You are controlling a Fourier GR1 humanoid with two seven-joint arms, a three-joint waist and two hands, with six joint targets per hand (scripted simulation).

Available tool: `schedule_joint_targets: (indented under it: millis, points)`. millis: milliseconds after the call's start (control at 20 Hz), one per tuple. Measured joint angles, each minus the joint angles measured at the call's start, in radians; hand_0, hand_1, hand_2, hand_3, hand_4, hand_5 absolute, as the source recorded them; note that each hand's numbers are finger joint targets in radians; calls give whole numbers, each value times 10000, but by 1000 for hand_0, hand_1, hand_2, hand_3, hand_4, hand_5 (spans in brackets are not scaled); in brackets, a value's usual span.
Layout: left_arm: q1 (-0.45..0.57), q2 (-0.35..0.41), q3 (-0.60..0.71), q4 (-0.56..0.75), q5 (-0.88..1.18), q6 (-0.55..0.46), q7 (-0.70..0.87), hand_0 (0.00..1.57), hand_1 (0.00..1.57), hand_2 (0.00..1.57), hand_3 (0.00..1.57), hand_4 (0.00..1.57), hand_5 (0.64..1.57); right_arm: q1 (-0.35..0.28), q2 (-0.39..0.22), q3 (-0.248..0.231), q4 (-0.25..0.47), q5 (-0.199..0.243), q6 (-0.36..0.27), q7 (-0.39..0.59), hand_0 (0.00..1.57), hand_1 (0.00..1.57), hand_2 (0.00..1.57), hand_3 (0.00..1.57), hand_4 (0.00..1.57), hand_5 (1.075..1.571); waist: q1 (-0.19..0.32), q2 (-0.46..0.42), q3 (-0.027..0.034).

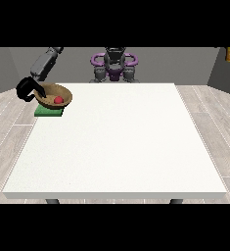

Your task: Pick the cup and pour the ball into the bowl, then pick the bowl and place it on the pad

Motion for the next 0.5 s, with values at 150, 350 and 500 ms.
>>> schedule_joint_targets:
  millis: [150, 350, 500]
  points:
    - [-24, 102, 34, 204, -23, -120, -325, 0, 0, 0, 0, 1205, 1568, -210, -205, 308, -3, 221, 267, 285, 0, 0, 0, 0, 0, 1435, 62, 201, -2]
    - [-76, -110, -162, -168, 16, 150, -94, 0, 0, 0, 0, 1190, 1569, -328, -196, 643, 298, 505, 531, 317, 0, 0, 0, 0, 0, 1407, 131, 1, 6]
    - [-32, -360, -398, -367, 15, 344, 211, 0, 0, 0, 0, 1190, 1569, -420, -284, 894, 405, 701, 735, 674, 0, 0, 0, 0, 0, 1383, 34, -481, 7]
